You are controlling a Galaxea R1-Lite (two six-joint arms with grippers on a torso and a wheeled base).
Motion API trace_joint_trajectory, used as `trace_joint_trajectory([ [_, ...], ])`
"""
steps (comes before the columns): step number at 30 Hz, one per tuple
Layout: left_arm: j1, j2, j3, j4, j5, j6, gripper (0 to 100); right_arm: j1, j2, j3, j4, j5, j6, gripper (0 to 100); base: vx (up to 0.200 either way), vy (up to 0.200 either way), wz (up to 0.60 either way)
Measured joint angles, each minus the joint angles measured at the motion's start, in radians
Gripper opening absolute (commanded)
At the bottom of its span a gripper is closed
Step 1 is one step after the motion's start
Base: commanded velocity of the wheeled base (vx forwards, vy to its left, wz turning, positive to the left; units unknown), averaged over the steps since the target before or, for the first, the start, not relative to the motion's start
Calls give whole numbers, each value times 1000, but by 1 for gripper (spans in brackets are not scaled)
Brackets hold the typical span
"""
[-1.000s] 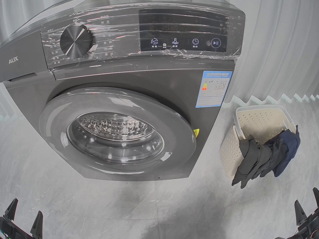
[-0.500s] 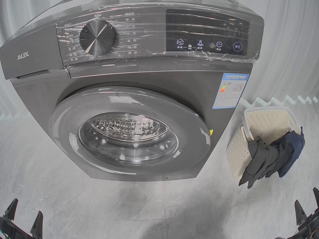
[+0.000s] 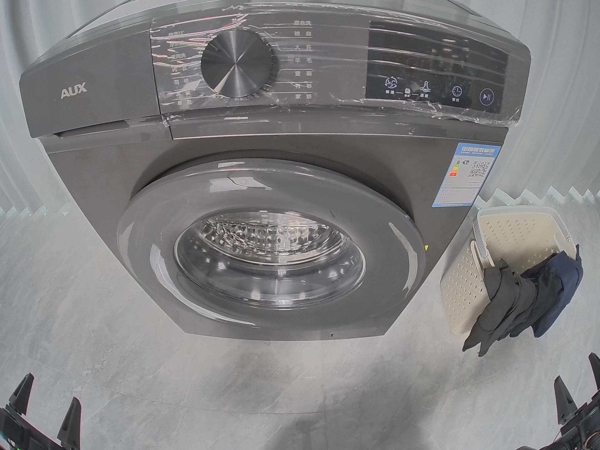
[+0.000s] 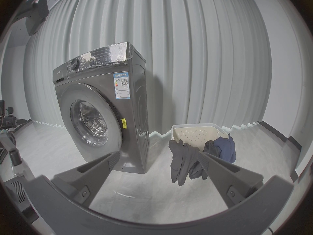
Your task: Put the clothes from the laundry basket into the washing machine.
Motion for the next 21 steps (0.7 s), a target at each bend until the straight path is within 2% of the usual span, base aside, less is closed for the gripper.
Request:
trace_joint_trajectory([
  [12, 0, 0, 0, 0, -1, 0, 100, 0, 0, 0, 0, 0, 0, 100, 0, 0, 0],
  [21, 1, 0, 0, -1, -1, -4, 100, 1, 0, 0, 0, 0, 0, 100, 0, 200, 0],
])
